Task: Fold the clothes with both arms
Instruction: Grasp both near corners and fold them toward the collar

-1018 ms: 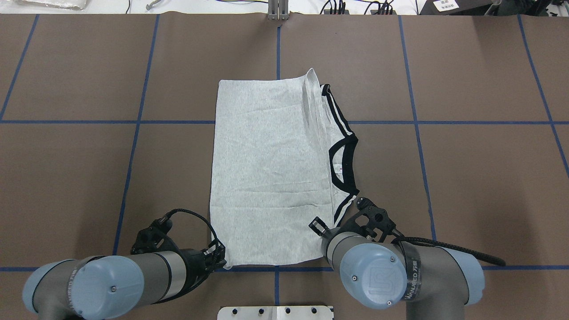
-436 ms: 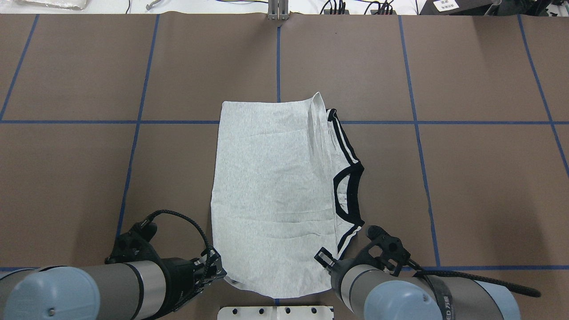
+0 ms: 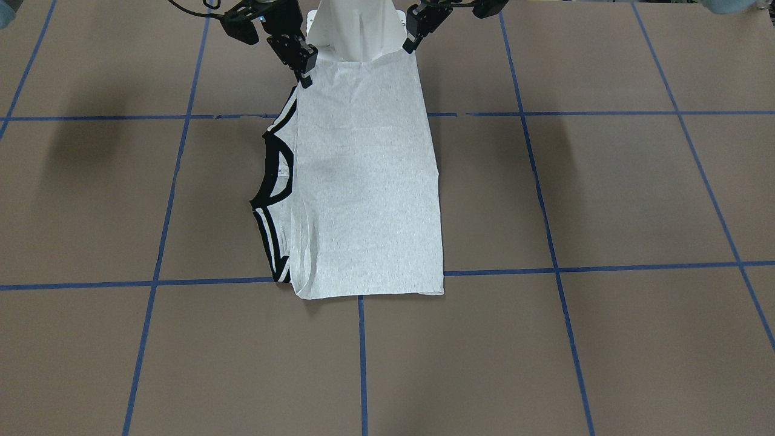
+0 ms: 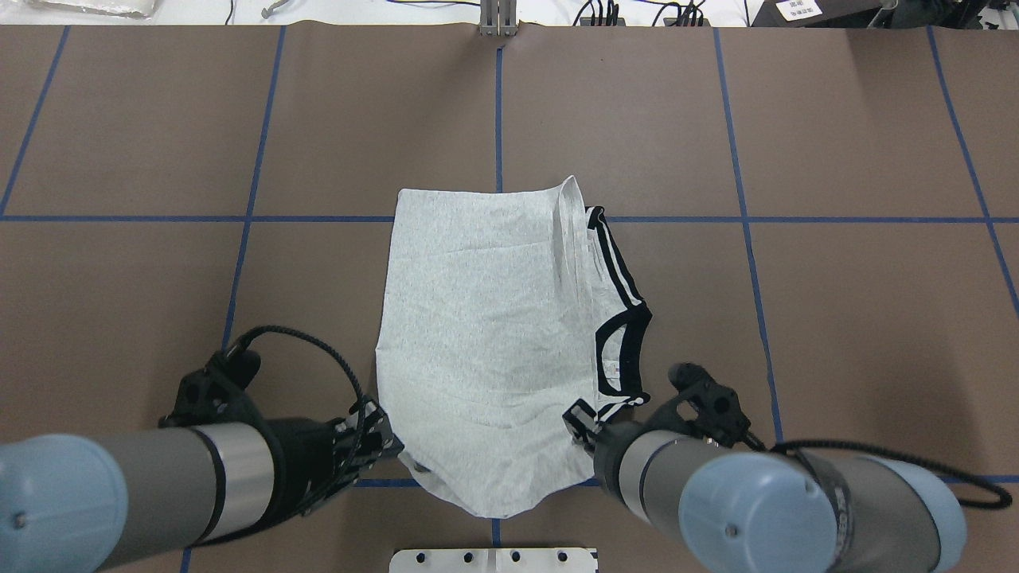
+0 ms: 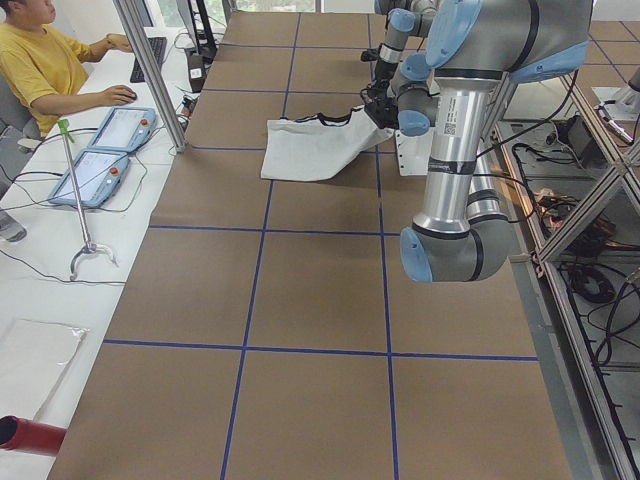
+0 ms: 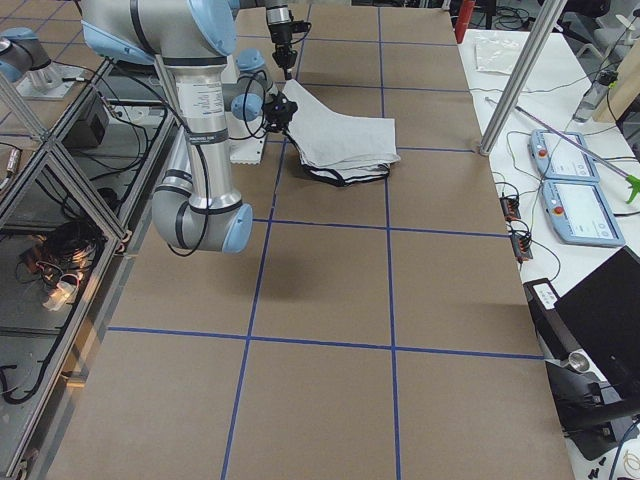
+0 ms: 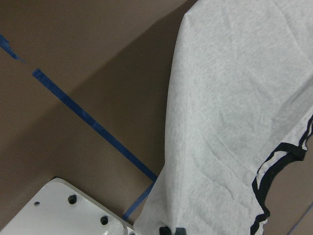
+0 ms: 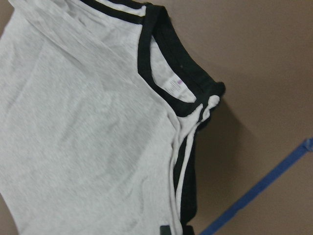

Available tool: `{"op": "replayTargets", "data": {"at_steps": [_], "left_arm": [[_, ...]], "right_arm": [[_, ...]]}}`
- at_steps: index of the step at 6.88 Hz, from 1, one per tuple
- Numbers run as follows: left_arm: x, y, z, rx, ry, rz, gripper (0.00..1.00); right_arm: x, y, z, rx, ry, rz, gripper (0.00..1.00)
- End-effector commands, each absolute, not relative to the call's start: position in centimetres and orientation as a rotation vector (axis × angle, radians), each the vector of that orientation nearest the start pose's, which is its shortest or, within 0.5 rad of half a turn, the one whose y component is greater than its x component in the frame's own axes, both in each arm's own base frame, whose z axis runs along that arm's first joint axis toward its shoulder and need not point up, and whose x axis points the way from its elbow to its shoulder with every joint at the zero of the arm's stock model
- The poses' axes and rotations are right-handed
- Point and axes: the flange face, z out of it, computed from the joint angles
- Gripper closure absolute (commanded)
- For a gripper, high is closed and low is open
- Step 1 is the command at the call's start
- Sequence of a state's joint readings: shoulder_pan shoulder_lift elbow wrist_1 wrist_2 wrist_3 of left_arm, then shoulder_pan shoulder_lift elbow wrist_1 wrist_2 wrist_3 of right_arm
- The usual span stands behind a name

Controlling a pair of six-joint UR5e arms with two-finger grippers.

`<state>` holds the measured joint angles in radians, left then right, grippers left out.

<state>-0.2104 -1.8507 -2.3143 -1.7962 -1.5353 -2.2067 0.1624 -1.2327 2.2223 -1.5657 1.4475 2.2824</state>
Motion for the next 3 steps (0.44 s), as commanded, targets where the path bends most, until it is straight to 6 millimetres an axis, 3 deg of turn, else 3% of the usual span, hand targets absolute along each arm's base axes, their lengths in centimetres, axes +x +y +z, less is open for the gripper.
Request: {"op": "replayTargets", "data": {"at_steps": [1,2,3], "left_arm": [[42.7,-31.4,18.3,-0.02,1.212,-0.741,1.0],[42.2,-34.4,18.9,0.013,1.19,-0.701,1.0],[43.1,-38.2,19.7,0.059,1.147,-0.696,1.0]], "right_arm": [[-45.8,-32.1,19.1,-0.186,-1.01,0.897,1.0],[-46.7,-35.1,20.1,-0.136,-0.973,0.898,1.0],[-46.4,-37.9,21.0,-0.105,-0.946,0.903,1.0]]}}
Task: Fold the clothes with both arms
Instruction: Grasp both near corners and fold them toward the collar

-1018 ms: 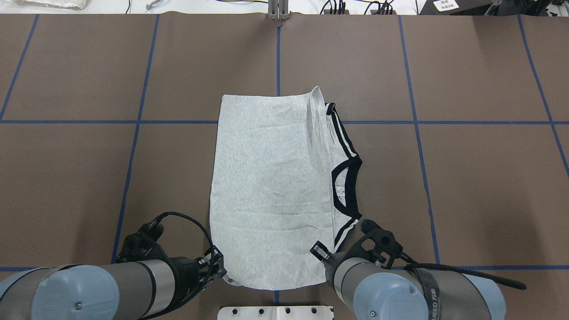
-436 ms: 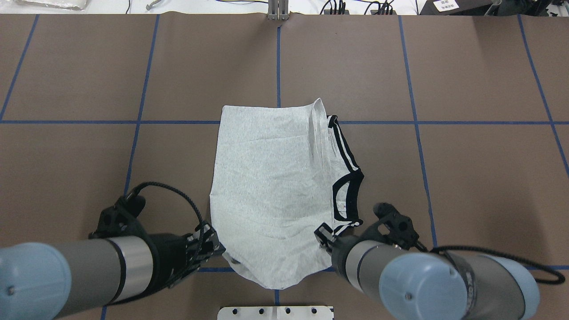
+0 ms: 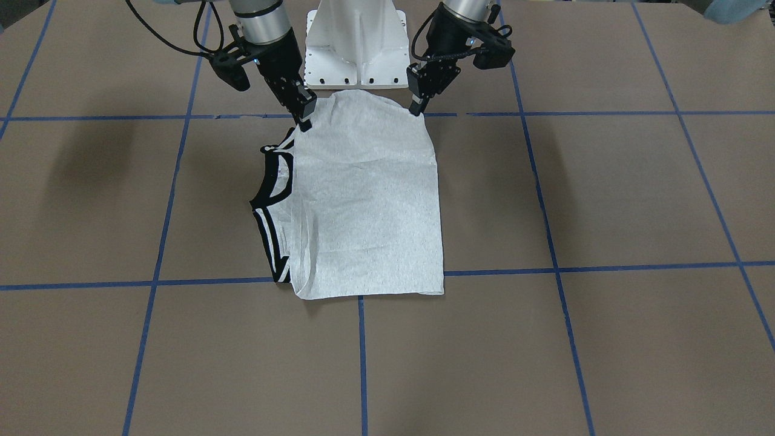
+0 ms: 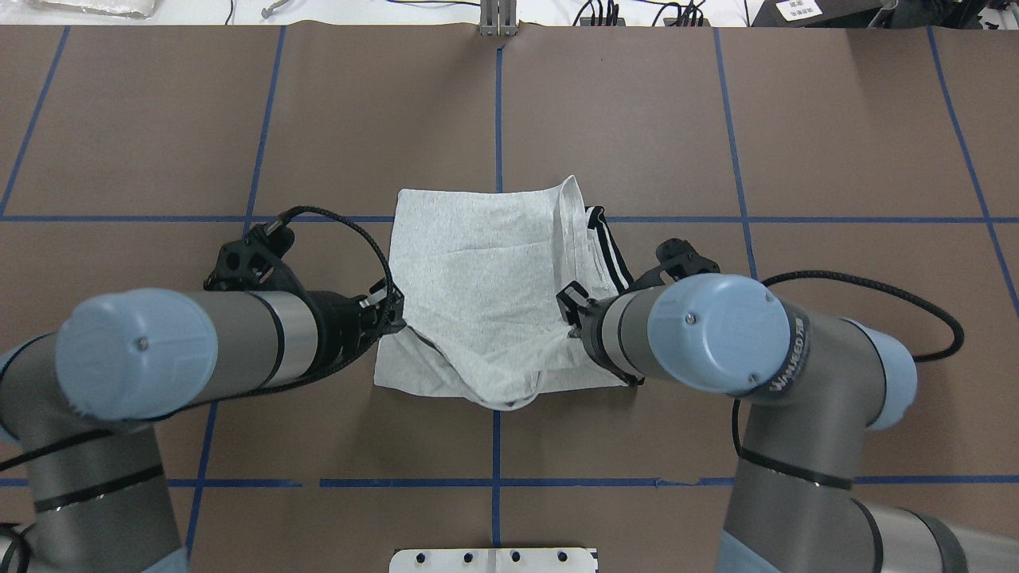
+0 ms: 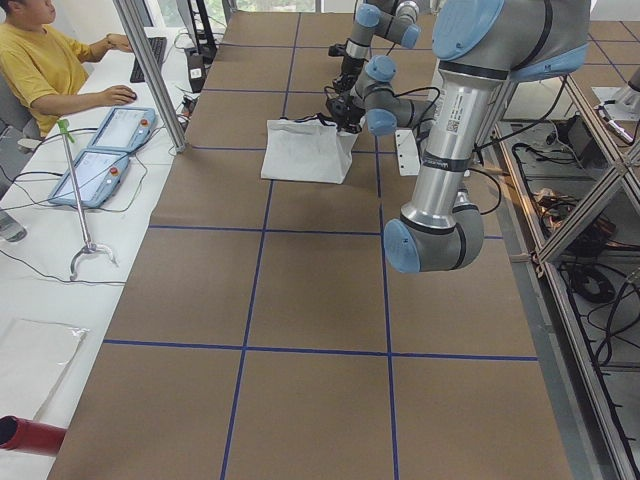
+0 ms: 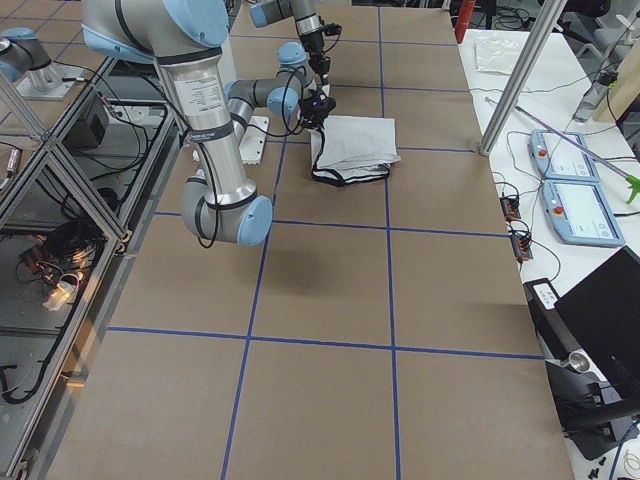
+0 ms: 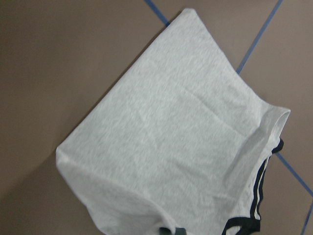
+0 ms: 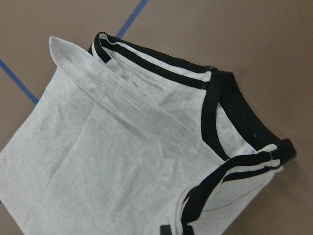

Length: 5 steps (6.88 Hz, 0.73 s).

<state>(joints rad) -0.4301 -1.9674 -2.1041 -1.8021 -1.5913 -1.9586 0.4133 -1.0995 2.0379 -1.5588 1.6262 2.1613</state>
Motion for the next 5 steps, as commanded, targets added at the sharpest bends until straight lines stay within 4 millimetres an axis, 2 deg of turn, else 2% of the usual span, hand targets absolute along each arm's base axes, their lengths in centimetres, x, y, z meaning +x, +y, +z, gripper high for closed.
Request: {"op": "replayTargets", "data": {"at_steps": [1,2,4,5], "left_arm": [[44.0,-41.2,20.3,0.098,1.135,-0.699,1.0],[44.1,-43.1,21.3,0.116,1.152,-0.717,1.0],[46.7,-46.2,22.7,0.127,1.17,-0.728,1.0],[47.9,-48.2,23.6,0.137,1.185,-0.739,1.0]], "right_arm": [[-46.8,-40.9,20.9,-0.102,-0.925,0.904,1.0],[-47.5,-43.4,21.0,-0.09,-0.901,0.894,1.0],[-49.8,-47.2,21.6,-0.071,-0.912,0.901,1.0],[-51.1,-51.1,23.3,-0.054,-0.914,0.881,1.0]]}}
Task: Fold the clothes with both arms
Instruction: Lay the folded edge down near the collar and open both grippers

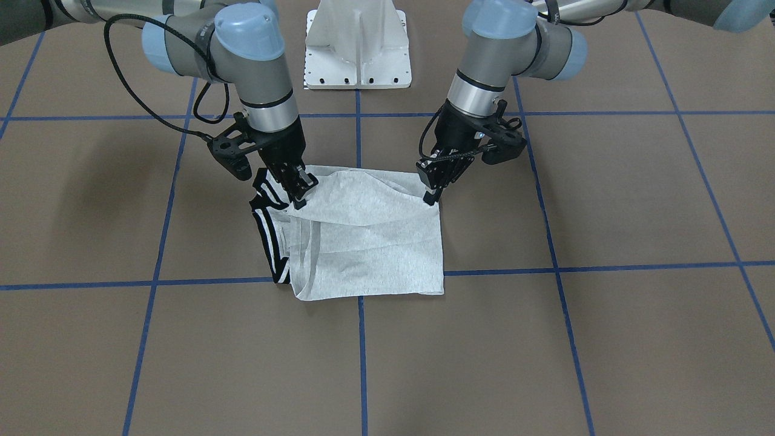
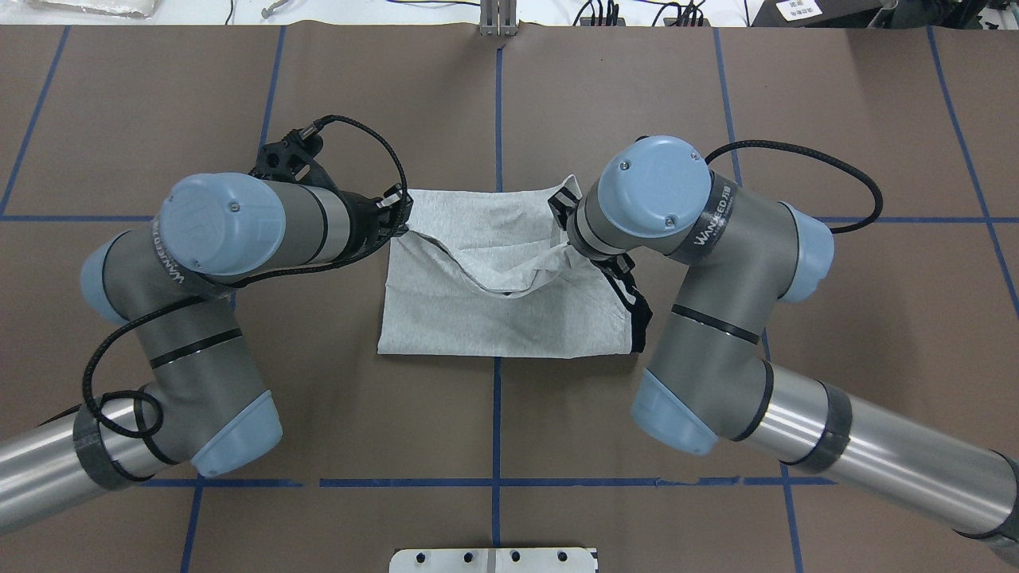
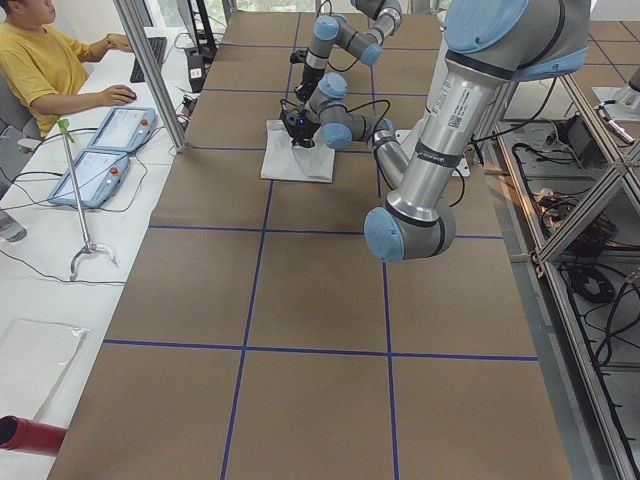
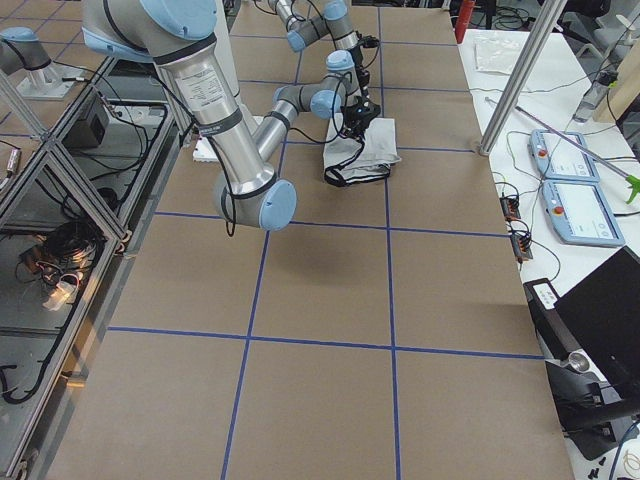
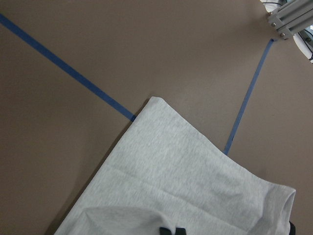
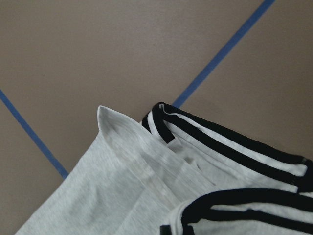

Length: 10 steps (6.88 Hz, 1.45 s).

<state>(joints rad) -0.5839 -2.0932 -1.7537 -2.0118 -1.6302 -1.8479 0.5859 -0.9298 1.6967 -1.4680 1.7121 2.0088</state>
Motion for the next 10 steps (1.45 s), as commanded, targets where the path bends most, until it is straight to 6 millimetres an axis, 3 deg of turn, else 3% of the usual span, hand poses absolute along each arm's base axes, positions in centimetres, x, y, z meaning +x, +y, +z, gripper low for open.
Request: {"op": "replayTargets", "data": {"at_steps": [1,2,3,4,5,6,7,8,9,10], "left_arm": [[48.0,-52.5,25.0,0.19,1.187,-0.751,0.82],[46.5,-57.4,26.6,0.271,1.136,-0.735,0.57],[45.4,-59.5,28.6,0.3,1.107,-0.703,0.3],[44.9,-59.9,28.7,0.311,1.117,-0.704,0.24],[44.9,-59.8,28.6,0.31,1.121,-0.704,0.23],[44.6,-59.7,28.6,0.288,1.131,-0.68,0.23],[43.6,-59.7,28.5,0.286,1.128,-0.54,0.23],[40.7,-58.5,30.2,0.345,1.104,-0.398,0.23],[37.9,-57.8,31.9,0.425,1.065,-0.242,0.23],[34.7,-57.9,34.7,0.472,1.01,-0.12,0.23]], "right_arm": [[-51.7,-55.3,25.4,-0.045,-0.906,0.848,0.57],[-52.0,-59.1,26.2,-0.019,-0.903,0.846,0.13],[-51.0,-61.6,26.4,0.032,-0.885,0.776,0.0],[-47.1,-64.6,26.7,0.031,-0.891,0.73,0.0],[-44.5,-66.2,28.2,0.032,-0.88,0.684,0.0],[-43.7,-66.4,29.6,0.041,-0.863,0.665,0.0],[-42.9,-66.1,31.5,0.041,-0.846,0.626,0.0],[-40.4,-65.9,33.3,0.055,-0.841,0.563,0.0],[-35.9,-65.5,36.9,0.062,-0.829,0.474,0.0],[-30.1,-64.9,41.8,0.1,-0.803,0.332,0.0]]}}
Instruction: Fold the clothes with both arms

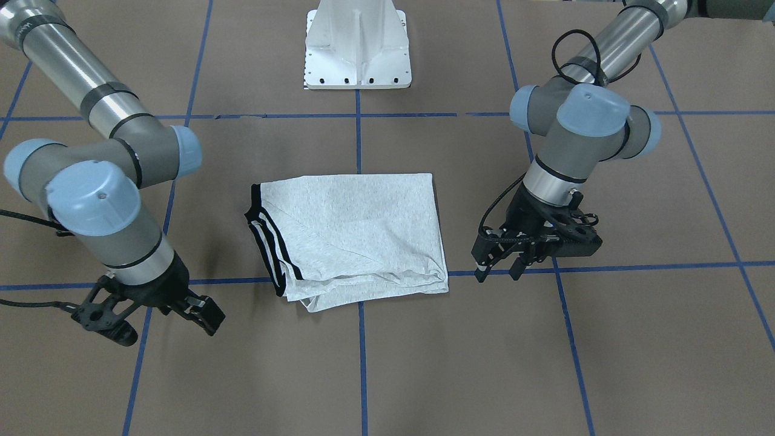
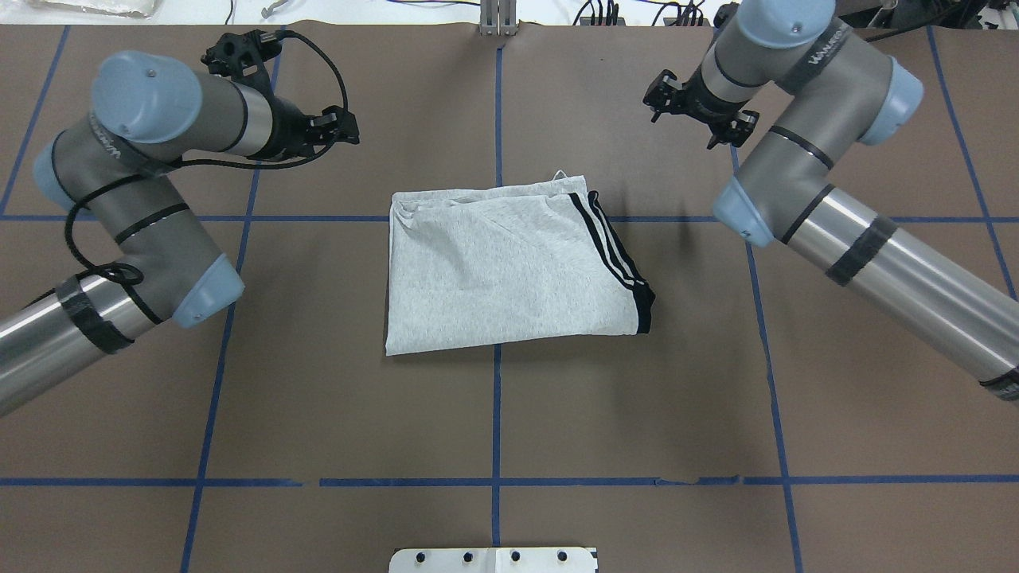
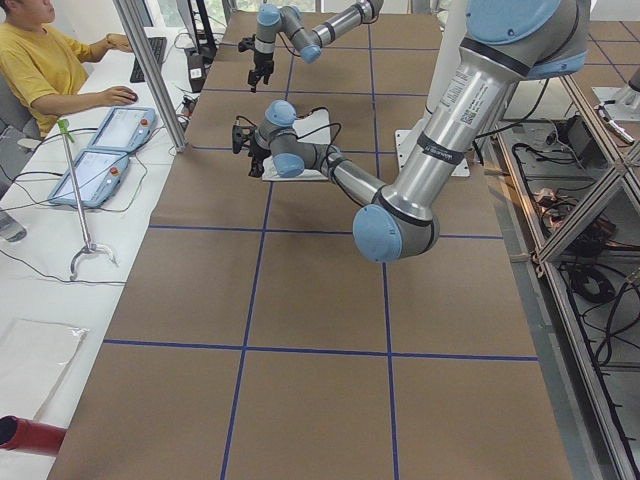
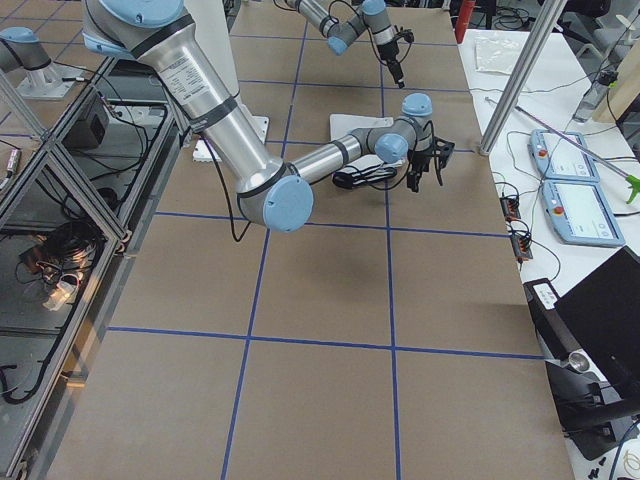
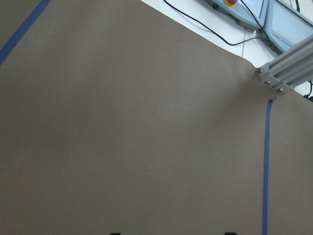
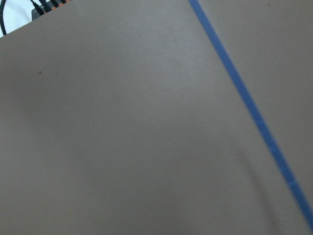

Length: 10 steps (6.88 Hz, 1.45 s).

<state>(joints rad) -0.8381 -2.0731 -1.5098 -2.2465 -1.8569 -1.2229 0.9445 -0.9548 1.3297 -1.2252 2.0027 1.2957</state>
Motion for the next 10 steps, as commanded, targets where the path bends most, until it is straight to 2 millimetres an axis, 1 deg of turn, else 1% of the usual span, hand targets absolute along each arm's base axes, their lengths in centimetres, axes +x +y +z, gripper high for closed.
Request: {"op": "replayTargets", "data": {"at_steps": [1,2,3,4,5,6,7,8,9,10], "left_arm": [[30.3,-58.0,37.3,0.509,0.972,0.018,0.23],[25.3,-58.1,40.7,0.511,0.95,0.14,0.23],[20.4,-58.6,43.4,0.548,0.906,0.255,0.01],[14.3,-60.0,44.7,0.515,0.883,0.246,0.01],[11.9,-58.6,45.4,0.496,0.888,0.294,0.01],[9.6,-56.2,47.9,0.462,0.878,0.288,0.01],[8.6,-55.2,49.4,0.386,0.897,0.259,0.01],[7.4,-54.0,51.0,0.341,0.889,0.23,0.01],[4.0,-52.1,53.9,0.381,0.845,0.308,0.01],[1.5,-52.0,54.8,0.353,0.816,0.296,0.01]], "right_arm": [[-24.5,-64.9,46.3,0.12,-0.783,0.207,0.0],[-19.4,-64.6,49.9,0.131,-0.774,0.133,0.0],[-13.1,-63.9,54.3,0.123,-0.772,0.1,0.0],[-6.7,-62.8,57.7,0.133,-0.753,0.021,0.0],[-1.4,-62.4,59.3,0.107,-0.733,-0.007,0.0],[1.1,-61.7,60.7,0.065,-0.71,-0.064,0.0],[2.1,-61.2,60.9,0.035,-0.708,-0.053,0.0],[2.3,-60.2,62.0,0.013,-0.708,-0.044,0.0],[2.5,-56.6,62.5,0.022,-0.71,-0.045,0.0],[2.8,-52.9,61.5,0.038,-0.714,-0.042,0.0]]}}
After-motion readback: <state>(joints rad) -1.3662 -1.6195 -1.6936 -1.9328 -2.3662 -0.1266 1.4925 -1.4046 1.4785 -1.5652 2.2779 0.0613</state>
